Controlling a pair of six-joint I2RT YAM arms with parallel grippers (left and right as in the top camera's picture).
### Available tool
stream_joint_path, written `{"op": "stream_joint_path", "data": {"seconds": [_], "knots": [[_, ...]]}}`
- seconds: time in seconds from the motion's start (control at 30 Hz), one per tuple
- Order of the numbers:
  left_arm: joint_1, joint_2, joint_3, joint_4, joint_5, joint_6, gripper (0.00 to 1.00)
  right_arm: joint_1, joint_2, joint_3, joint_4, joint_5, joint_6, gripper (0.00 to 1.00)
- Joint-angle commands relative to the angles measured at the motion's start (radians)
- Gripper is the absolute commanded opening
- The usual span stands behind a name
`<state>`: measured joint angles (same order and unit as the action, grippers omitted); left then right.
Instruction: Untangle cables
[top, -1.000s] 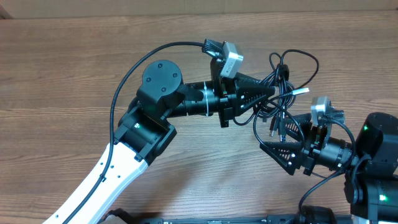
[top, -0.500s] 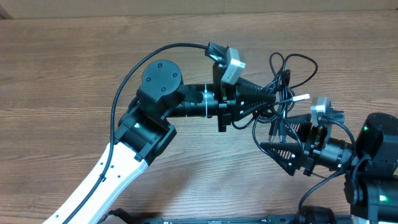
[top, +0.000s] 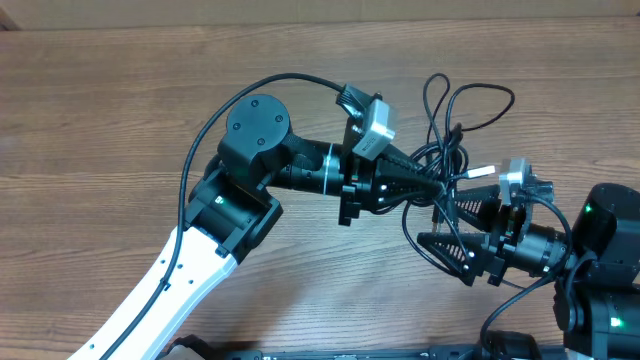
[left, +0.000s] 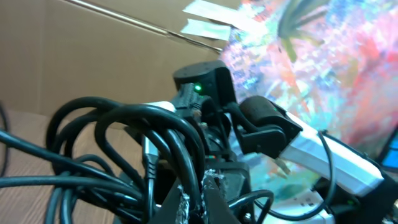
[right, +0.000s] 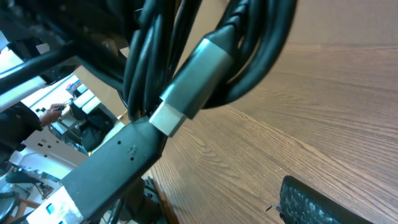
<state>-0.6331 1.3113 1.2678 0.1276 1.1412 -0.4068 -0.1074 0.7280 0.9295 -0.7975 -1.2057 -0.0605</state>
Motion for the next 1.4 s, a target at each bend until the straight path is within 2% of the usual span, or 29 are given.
{"op": "stream_joint_path", "data": {"seconds": [0.0, 0.27, 0.47, 1.1, 1.37], "knots": [[-0.007, -0.004, 0.011, 0.002, 0.170, 0.019, 0.04, 0.000, 0.000, 0.007, 0.006, 0.042, 0.006, 0.86], [-0.007, -0.004, 0.011, 0.004, 0.240, 0.028, 0.04, 0.000, 0.001, 0.007, 0.002, 0.091, 0.006, 0.86], [-0.007, -0.004, 0.011, 0.003, 0.240, 0.030, 0.04, 0.000, 0.002, 0.007, 0.004, 0.159, -0.001, 0.86], [-0.009, 0.080, 0.011, 0.003, 0.209, 0.052, 0.04, 0.000, 0.002, 0.007, 0.029, 0.105, 0.003, 0.86], [-0.008, 0.091, 0.011, 0.004, 0.220, 0.041, 0.04, 0.000, 0.003, 0.007, 0.015, 0.173, -0.001, 0.86]]}}
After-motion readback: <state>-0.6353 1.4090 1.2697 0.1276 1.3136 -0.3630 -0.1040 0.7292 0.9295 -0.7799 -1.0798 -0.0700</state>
